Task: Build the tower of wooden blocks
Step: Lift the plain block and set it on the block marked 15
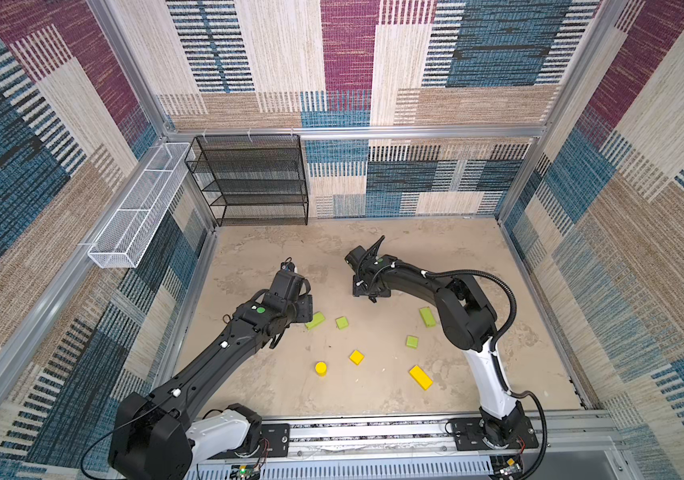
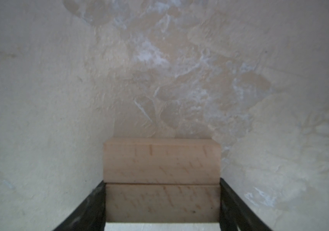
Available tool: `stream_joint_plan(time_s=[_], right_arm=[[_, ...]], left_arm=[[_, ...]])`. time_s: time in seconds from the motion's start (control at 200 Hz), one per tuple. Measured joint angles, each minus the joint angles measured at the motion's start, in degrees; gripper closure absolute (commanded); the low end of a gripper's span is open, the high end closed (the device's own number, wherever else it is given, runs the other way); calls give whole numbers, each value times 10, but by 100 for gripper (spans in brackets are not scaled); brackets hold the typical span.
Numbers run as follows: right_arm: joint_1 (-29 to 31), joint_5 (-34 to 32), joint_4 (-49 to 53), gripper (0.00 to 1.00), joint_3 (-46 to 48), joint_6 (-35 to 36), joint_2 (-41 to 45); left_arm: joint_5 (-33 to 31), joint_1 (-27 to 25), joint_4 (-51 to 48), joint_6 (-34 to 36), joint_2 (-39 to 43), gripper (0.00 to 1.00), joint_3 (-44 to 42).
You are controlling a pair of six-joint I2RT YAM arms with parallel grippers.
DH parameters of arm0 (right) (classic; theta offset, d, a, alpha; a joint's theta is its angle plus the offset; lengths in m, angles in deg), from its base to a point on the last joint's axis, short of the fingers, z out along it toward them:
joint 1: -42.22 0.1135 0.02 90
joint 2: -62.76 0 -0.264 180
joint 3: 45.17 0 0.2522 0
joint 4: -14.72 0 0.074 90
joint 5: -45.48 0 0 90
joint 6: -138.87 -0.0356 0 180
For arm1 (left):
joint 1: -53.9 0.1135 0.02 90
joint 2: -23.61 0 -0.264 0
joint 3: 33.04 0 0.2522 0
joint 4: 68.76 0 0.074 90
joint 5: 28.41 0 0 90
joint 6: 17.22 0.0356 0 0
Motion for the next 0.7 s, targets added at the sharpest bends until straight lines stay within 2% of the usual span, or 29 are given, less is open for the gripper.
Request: stream_joint_plan(time_s=[0.446, 0.701], right_arm=[[0, 0, -4, 0, 0, -4, -1], [0, 0, -4, 1, 0, -3, 0]], left_arm=[[0, 0, 0, 0, 1, 31, 0], [-2, 0, -1, 1, 2, 31, 0]])
